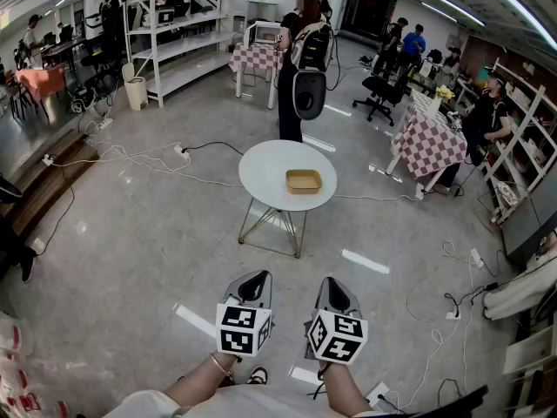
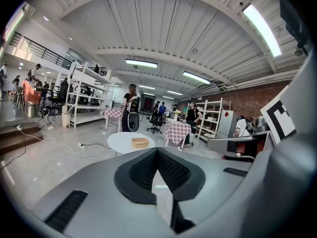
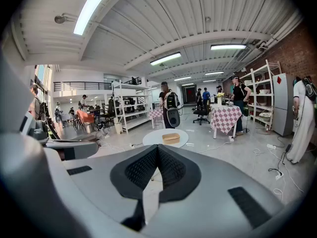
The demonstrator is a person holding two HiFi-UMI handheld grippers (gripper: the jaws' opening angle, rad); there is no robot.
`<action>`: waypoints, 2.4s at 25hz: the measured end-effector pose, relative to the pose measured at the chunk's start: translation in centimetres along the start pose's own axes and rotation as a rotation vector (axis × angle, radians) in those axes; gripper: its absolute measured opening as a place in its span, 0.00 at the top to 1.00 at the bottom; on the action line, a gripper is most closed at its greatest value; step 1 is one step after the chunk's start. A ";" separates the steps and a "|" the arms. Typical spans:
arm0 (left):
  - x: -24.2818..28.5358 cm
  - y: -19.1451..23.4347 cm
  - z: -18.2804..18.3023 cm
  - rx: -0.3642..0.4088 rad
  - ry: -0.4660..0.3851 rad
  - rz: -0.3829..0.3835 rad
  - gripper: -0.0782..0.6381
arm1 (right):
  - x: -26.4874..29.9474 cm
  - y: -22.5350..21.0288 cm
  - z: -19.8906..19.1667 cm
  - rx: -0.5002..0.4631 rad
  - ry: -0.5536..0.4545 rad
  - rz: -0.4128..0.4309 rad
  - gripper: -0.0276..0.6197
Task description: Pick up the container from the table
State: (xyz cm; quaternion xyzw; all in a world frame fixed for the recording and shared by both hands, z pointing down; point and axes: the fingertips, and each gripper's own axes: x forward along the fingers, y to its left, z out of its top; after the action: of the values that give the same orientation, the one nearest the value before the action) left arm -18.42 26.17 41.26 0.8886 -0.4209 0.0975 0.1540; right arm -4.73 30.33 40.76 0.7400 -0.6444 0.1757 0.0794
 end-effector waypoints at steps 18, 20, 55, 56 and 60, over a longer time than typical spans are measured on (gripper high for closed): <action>0.1 0.3 0.0 0.005 0.001 0.058 0.87 | 0.1 -1.0 -0.2 0.049 -0.003 0.055 0.92; 0.3 0.1 0.1 0.010 0.000 0.058 0.87 | 0.1 -1.5 -0.3 0.045 0.000 0.050 0.92; 12.5 3.7 4.4 -0.011 -0.024 0.023 0.87 | 10.5 -5.4 5.7 0.019 -0.049 -0.008 0.92; 13.1 3.9 4.8 -0.011 -0.025 0.022 0.87 | 11.0 -5.5 6.0 0.020 -0.047 -0.009 0.92; 15.0 4.1 5.7 -0.010 -0.021 0.005 0.87 | 12.7 -6.0 6.7 0.022 -0.040 -0.011 0.92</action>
State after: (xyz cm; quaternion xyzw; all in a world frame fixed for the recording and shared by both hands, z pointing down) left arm -11.98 10.96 41.30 0.8877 -0.4254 0.0863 0.1537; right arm 3.60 17.23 39.81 0.7479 -0.6396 0.1675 0.0596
